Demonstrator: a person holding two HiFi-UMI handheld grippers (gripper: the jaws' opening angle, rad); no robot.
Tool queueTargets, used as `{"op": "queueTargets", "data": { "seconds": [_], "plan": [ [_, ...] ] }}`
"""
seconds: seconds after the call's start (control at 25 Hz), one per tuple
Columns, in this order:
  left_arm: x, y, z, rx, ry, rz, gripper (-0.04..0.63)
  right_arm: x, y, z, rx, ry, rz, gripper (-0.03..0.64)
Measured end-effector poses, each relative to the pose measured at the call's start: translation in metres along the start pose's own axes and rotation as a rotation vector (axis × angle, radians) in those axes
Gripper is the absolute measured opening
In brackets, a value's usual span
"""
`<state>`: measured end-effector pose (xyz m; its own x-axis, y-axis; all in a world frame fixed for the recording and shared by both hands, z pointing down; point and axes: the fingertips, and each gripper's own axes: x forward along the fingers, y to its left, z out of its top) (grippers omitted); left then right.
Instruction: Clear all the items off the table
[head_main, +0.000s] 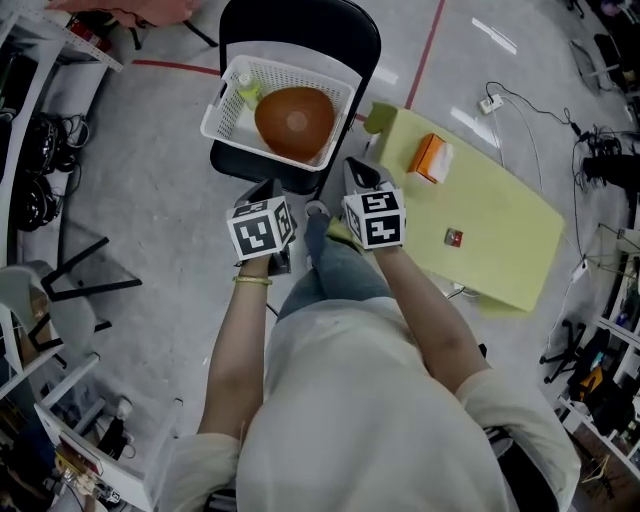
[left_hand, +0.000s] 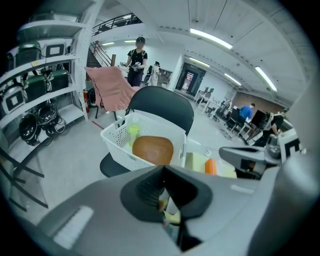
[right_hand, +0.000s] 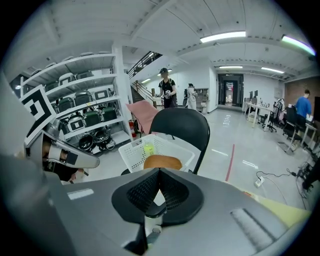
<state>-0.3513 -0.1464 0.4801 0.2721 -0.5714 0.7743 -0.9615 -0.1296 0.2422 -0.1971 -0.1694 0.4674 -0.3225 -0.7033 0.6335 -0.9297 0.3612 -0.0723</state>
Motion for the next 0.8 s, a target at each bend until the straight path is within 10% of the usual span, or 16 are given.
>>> {"op": "queueTargets", "data": {
  "seconds": [0.8],
  "plan": [
    [-0.043,-0.069,-0.051,0.117,0.009,-0.112,0.009,-0.097,-0.005,-0.065,0.018,0.006,-0.067,0.0]
  ]
}}
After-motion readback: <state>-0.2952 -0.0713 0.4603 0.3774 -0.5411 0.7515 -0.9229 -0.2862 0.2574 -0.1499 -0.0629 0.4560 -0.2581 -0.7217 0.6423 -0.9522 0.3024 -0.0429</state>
